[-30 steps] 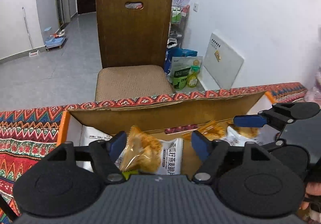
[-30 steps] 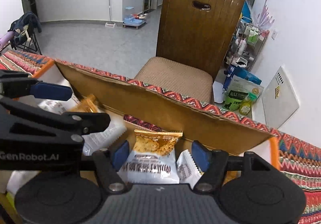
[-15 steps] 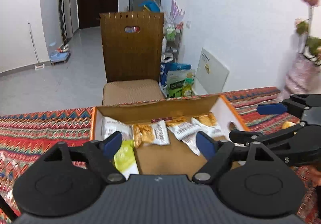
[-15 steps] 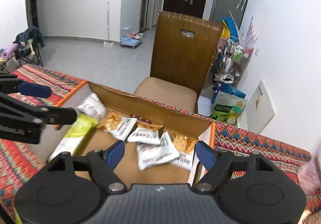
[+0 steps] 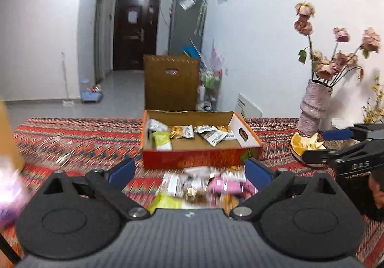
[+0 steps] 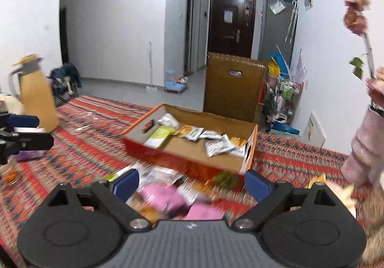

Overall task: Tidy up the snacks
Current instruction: 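Move both open tools back to the snack pile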

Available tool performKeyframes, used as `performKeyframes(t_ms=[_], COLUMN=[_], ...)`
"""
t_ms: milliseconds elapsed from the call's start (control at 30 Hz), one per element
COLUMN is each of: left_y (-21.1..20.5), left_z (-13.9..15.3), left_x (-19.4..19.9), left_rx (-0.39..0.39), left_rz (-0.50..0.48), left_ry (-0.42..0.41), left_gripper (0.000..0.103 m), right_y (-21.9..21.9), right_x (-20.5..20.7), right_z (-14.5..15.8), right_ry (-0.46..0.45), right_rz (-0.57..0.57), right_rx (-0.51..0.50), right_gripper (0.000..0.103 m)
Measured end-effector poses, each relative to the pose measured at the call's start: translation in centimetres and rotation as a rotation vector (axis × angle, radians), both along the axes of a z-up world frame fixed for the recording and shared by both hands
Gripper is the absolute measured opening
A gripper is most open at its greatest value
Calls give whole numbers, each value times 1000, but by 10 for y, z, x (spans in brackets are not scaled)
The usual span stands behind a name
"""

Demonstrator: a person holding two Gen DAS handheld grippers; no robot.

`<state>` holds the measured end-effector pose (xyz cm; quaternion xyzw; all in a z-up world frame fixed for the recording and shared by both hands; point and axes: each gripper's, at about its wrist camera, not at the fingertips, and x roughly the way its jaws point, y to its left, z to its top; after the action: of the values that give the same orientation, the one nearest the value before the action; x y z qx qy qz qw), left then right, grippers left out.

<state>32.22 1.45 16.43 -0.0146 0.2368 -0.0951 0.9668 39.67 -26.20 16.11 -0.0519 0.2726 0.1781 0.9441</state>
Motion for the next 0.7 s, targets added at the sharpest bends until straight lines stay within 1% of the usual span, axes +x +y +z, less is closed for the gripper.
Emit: performKeyframes(t_ms=[133, 200, 300, 333, 400, 467, 567, 633, 700], left_y=[10, 15, 19, 21, 23, 25, 31, 34, 35], left_z=[-23, -39, -64, -73, -93, -107, -122, -129, -133], left_x=[-74, -105, -139, -147, -156, -158, -159, -158, -154], left_rx=[0, 4, 7, -5, -28, -42, -56, -67, -71], left_rz=[30, 45, 49, 55, 58, 61, 60, 58, 62], left_ry=[-38, -36, -17, -3, 55, 99, 140, 162, 176], left_gripper=[102, 103, 103, 103, 103, 103, 103, 103, 103], right_y=[-8, -10, -6, -3, 2, 9, 13, 17, 20], right_x=[-85, -119, -163, -176, -197, -211, -220, -220, -221], right_z=[-20, -33, -59, -69, -90, -113, -138, -148, -154], right_ry=[-40, -47, -27, -25, -35, -6, 62, 95, 103], right_rz=[1, -7, -52, -74, -116, -159, -133, -126, -135], right_rx=[41, 75, 96, 87, 60, 67, 100, 80, 64], right_gripper=[97, 99, 100, 100, 102, 102, 102, 102, 102])
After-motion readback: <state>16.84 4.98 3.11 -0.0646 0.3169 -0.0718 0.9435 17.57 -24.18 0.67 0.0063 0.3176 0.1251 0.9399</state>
